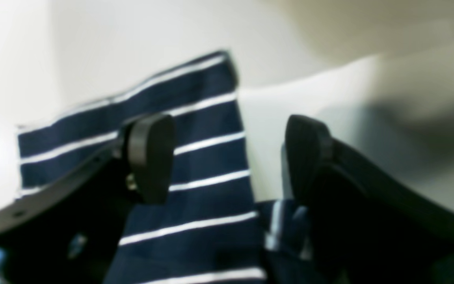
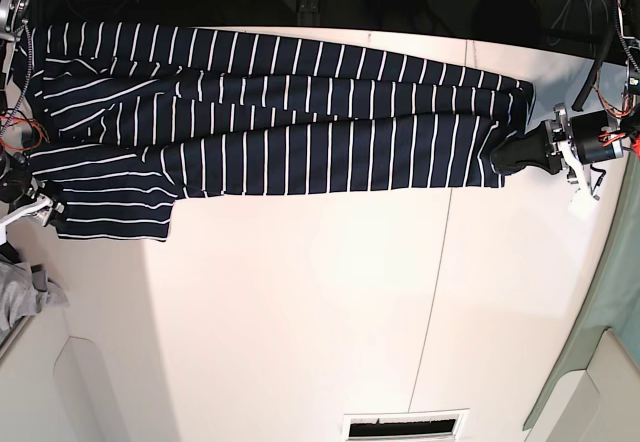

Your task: Layout the t-shirt on the table in an organized manner, then fold the t-shirt properly

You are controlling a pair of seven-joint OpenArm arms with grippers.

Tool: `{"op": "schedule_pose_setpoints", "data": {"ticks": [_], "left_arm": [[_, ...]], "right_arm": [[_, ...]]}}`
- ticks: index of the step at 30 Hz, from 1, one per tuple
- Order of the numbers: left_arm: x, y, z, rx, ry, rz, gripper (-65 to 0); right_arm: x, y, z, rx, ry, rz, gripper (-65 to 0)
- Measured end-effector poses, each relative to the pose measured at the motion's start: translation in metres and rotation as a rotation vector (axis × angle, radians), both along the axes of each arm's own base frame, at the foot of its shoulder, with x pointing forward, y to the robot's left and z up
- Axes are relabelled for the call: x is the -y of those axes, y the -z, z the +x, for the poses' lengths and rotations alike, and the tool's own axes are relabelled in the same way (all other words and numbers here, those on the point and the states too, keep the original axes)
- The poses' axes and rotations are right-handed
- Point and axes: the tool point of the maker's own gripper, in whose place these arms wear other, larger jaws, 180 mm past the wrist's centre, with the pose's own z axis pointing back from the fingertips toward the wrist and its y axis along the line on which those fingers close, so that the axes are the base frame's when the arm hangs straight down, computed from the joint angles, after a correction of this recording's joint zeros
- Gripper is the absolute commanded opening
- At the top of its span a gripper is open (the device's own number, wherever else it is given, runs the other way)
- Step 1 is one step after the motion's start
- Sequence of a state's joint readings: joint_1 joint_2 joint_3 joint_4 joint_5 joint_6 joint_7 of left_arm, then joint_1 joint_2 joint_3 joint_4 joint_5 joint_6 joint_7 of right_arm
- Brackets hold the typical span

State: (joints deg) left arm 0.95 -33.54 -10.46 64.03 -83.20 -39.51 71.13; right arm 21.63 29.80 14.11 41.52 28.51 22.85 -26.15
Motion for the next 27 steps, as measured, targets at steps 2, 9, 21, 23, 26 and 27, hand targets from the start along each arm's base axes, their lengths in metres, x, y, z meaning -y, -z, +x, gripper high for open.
{"op": "schedule_pose_setpoints", "data": {"ticks": [2,9,21,23,26,27], "left_arm": [[0.0,0.0,0.0,0.0,0.0,0.0,-51.2],[0.0,0.0,0.0,0.0,0.0,0.0,-51.2],[0.0,0.0,0.0,0.0,0.0,-0.001,-51.2],[0.0,0.0,0.0,0.0,0.0,-0.001,-51.2],[-0.001,0.002,-0.001,-0.004,0.004,0.009,-51.2],[-0.001,0.003,-0.002,-0.009,0.007,0.019,-51.2]], "right_arm": [[-0.007,0.01,-0.002,-0.03,-0.014,0.01,-21.7],[-0.035,0.014,0.004,-0.005,-0.069,0.066,-30.8],[-0.083,0.017,-0.003,-0.05,-0.203,0.188,-65.0],[-0.083,0.012,-0.007,-0.068,-0.214,0.205,-65.0],[-0.077,-0.004,-0.014,-0.018,-0.222,0.22,-65.0],[-0.073,-0.01,-0.018,-0.001,-0.219,0.223,-65.0]]}}
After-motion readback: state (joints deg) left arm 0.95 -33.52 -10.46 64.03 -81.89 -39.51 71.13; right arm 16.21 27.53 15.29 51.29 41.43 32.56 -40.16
